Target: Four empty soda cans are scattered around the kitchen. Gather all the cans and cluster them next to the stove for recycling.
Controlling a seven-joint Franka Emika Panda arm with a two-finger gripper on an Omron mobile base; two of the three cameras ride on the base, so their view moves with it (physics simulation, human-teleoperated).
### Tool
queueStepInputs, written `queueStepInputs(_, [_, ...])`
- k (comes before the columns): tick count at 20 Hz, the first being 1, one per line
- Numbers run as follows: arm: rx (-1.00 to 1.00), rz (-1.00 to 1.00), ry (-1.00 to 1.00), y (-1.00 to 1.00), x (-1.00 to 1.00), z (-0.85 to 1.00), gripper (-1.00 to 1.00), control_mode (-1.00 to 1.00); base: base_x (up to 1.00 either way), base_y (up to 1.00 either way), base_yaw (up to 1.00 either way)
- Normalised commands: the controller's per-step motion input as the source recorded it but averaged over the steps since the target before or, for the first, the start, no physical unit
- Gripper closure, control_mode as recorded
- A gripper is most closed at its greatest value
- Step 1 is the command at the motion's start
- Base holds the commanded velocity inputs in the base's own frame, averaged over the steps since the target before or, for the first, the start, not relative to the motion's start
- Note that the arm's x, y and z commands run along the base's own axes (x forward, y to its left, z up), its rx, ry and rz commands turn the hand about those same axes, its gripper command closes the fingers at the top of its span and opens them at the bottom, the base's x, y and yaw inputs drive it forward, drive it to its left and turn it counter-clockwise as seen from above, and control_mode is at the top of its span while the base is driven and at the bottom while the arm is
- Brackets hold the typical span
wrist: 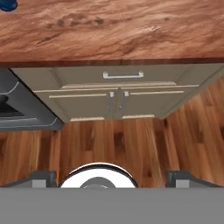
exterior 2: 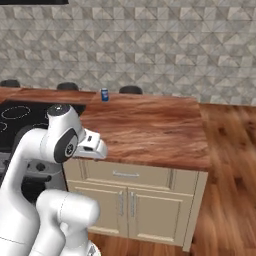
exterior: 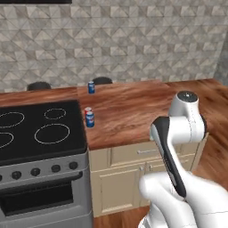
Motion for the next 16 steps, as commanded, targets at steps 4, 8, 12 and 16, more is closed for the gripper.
queueStepInputs(4, [0.00,0.00,0.00,0.00,0.00,0.00,-1.00,1.00,-0.17,-1.00,0.04])
queueStepInputs(8, [0.00,0.00,0.00,0.00,0.00,0.00,-1.00,1.00,0.00,-1.00,0.16])
queueStepInputs(12, [0.00,0.00,0.00,0.00,0.00,0.00,-1.00,1.00,0.01,-1.00,0.42])
queueStepInputs(16, [0.00,0.00,0.00,0.00,0.00,0.00,-1.00,1.00,0.00,-0.89,0.70])
